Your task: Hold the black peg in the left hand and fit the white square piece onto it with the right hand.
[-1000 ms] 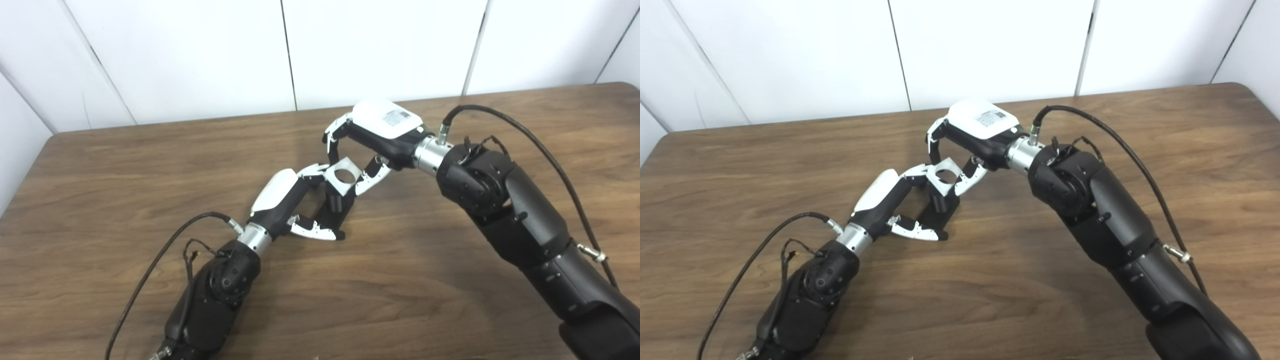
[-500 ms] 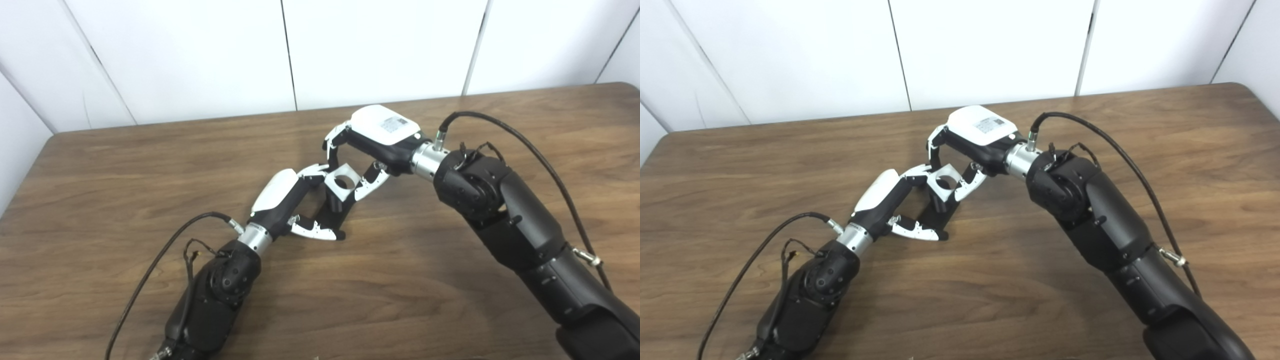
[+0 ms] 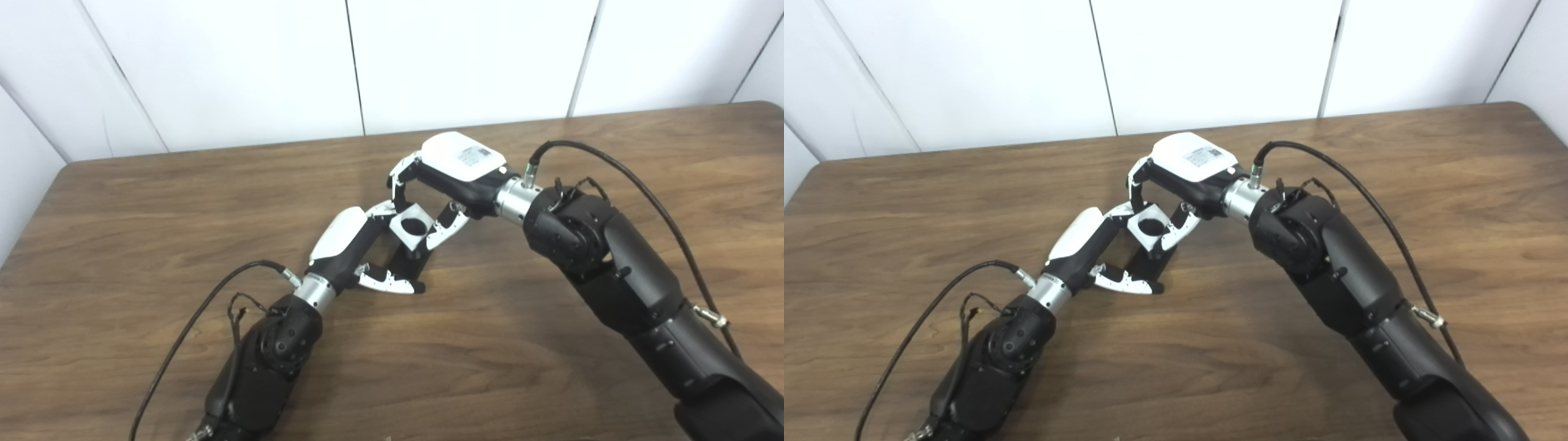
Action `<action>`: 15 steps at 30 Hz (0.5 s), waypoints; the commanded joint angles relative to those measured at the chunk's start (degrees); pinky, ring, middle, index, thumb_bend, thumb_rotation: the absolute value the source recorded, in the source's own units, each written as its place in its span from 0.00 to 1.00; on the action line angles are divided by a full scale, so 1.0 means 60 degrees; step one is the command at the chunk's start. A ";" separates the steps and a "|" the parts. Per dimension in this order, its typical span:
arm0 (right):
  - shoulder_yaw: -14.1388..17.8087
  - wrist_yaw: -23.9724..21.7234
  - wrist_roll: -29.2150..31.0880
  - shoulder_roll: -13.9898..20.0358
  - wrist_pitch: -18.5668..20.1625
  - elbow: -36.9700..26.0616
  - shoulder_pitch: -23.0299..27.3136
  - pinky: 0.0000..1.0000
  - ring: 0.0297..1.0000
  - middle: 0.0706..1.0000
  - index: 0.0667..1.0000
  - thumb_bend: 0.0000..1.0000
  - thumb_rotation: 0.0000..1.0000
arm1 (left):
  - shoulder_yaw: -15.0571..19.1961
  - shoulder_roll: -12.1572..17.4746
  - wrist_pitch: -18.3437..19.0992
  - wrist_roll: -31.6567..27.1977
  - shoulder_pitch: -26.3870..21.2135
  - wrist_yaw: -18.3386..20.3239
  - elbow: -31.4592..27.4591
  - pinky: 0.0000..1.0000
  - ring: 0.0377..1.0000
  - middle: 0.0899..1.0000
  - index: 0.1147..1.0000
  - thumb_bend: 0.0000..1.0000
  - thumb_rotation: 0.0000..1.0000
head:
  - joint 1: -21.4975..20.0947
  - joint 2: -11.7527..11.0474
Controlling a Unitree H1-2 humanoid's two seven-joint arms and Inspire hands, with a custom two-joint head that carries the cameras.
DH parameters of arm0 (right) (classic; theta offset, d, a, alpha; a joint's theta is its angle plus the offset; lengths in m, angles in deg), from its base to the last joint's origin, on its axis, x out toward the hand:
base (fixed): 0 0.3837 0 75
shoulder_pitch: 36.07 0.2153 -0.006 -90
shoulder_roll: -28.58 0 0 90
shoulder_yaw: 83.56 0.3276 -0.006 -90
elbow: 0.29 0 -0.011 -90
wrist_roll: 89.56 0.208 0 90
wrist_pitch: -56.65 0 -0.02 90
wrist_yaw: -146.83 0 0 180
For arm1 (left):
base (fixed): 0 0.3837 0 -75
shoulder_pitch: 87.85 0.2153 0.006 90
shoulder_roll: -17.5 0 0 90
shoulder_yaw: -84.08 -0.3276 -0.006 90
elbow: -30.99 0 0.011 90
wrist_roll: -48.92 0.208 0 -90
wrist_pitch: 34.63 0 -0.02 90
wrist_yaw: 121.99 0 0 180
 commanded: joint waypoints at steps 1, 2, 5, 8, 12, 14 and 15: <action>0.0054 0.0271 0.0007 -0.0081 -0.0299 -0.0095 0.0412 0.78 0.78 0.73 0.44 0.52 0.14 | -0.0070 -0.0015 0.0144 0.0125 -0.0117 0.0048 -0.0077 0.82 0.93 0.88 0.57 0.82 0.15 | 0.0015 0.0008; 0.0050 0.0269 0.0010 -0.0083 -0.0287 -0.0081 0.0405 0.78 0.79 0.73 0.44 0.52 0.14 | -0.0072 -0.0017 0.0166 0.0129 -0.0114 0.0056 -0.0096 0.82 0.93 0.88 0.57 0.81 0.15 | 0.0023 0.0020; 0.0003 0.0304 -0.0025 -0.0098 -0.0284 0.0072 0.0368 0.79 0.79 0.73 0.44 0.52 0.14 | -0.0073 -0.0012 0.0173 0.0114 -0.0117 0.0054 -0.0108 0.82 0.93 0.88 0.57 0.81 0.16 | 0.0058 0.0042; -0.0070 0.0418 -0.0048 -0.0142 -0.0327 0.0403 0.0295 0.78 0.79 0.73 0.44 0.52 0.14 | -0.0073 -0.0004 0.0154 0.0123 -0.0123 0.0025 -0.0101 0.81 0.93 0.88 0.57 0.81 0.16 | 0.0111 0.0051; -0.0107 0.0593 -0.0055 -0.0148 -0.0415 0.0681 0.0271 0.78 0.79 0.73 0.44 0.52 0.14 | -0.0053 0.0010 0.0259 0.0090 -0.0095 0.0087 -0.0182 0.82 0.93 0.88 0.57 0.82 0.16 | 0.0118 0.0060; -0.0109 0.0658 -0.0048 -0.0138 -0.0479 0.0775 0.0262 0.78 0.79 0.73 0.44 0.52 0.14 | -0.0039 0.0029 0.0280 0.0078 -0.0084 0.0093 -0.0220 0.83 0.93 0.88 0.57 0.82 0.16 | 0.0115 0.0066; -0.0109 0.0677 -0.0041 -0.0129 -0.0512 0.0805 0.0260 0.78 0.79 0.73 0.44 0.52 0.14 | -0.0028 0.0040 0.0280 0.0047 -0.0082 0.0102 -0.0228 0.83 0.93 0.88 0.57 0.82 0.16 | 0.0109 0.0068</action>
